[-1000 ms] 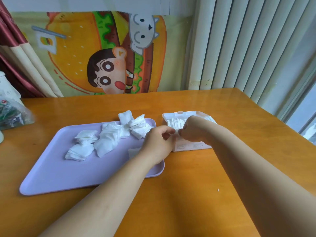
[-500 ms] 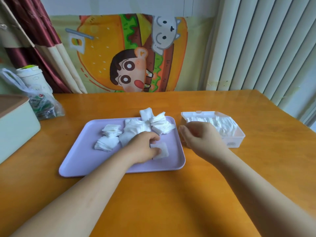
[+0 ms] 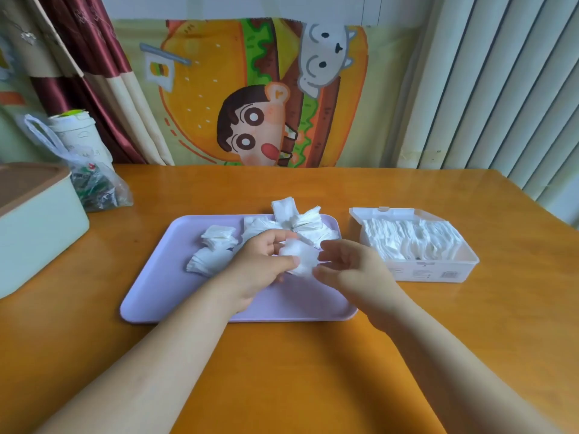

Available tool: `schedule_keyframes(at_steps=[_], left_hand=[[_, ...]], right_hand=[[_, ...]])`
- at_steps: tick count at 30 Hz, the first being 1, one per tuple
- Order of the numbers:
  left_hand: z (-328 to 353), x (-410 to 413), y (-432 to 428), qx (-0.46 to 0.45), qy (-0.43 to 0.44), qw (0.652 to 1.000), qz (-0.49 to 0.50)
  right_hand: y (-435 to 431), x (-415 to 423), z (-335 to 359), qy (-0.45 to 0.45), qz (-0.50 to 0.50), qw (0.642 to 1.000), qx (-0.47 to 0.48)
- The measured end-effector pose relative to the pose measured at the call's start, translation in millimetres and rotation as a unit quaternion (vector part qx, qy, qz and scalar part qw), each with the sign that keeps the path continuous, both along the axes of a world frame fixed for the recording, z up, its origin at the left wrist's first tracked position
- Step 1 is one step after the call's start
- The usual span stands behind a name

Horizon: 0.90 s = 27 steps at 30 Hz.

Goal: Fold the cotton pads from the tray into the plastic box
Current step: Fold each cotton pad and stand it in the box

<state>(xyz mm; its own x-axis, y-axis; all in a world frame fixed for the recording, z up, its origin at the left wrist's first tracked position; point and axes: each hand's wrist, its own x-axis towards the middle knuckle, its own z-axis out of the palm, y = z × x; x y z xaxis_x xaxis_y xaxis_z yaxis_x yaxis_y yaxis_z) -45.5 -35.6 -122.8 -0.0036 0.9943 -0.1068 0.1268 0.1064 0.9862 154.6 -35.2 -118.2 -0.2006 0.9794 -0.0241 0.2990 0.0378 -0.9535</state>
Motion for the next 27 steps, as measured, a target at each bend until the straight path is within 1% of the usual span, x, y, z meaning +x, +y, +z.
schedule_keyframes(at_steps=[1,2,4,5,7,11,14,16,18,20,22,23,25,27], left_hand=[[-0.5,-2.3,0.4,0.008,-0.044,0.999,0.007],[-0.7,-1.5,-0.9,0.014,-0.069,0.997,0.009],[-0.7,-0.2,-0.9,0.016,-0.099,0.995,0.014],[-0.7,0.5,0.6,0.01,-0.114,0.993,0.016],[1.3,1.9,2.3,-0.004,-0.135,0.991,0.024],[-0.9,4.5,6.7,0.01,-0.052,0.997,0.051],[-5.3,11.3,11.9,0.019,-0.039,0.996,0.075],[-5.7,15.9,16.0,0.019,-0.021,0.996,0.081],[-3.9,22.9,21.8,0.032,0.021,0.997,0.072],[0.7,25.8,33.4,0.084,0.114,0.985,0.102],[6.1,24.8,50.3,0.153,0.222,0.954,0.132],[8.0,23.7,59.3,0.18,0.27,0.937,0.131],[6.9,22.9,79.3,0.197,0.356,0.908,0.099],[4.6,20.9,95.7,0.187,0.4,0.894,0.069]], right_hand=[[4.7,-4.7,-1.7,0.042,0.014,0.998,-0.038],[6.4,-6.9,-2.3,0.086,0.027,0.994,-0.068],[9.3,-12.0,-3.2,0.149,0.039,0.984,-0.094],[11.0,-13.4,-4.8,0.164,0.035,0.981,-0.098],[14.3,-15.0,-7.9,0.168,0.027,0.981,-0.092],[20.9,-15.8,-14.7,0.144,0.034,0.985,-0.09],[21.4,-18.1,-13.3,0.129,0.033,0.988,-0.077],[20.6,-19.3,-11.5,0.107,0.017,0.993,-0.043],[18.7,-19.2,-11.1,0.083,-0.028,0.996,-0.007],[17.8,-20.8,-11.6,0.065,-0.084,0.994,0.023],[17.1,-23.4,-13.7,0.074,-0.121,0.989,0.041],[16.5,-24.7,-14.8,0.084,-0.13,0.987,0.047],[17.0,-25.0,-18.0,0.097,-0.14,0.984,0.056],[17.9,-24.6,-22.2,0.105,-0.145,0.982,0.059]])
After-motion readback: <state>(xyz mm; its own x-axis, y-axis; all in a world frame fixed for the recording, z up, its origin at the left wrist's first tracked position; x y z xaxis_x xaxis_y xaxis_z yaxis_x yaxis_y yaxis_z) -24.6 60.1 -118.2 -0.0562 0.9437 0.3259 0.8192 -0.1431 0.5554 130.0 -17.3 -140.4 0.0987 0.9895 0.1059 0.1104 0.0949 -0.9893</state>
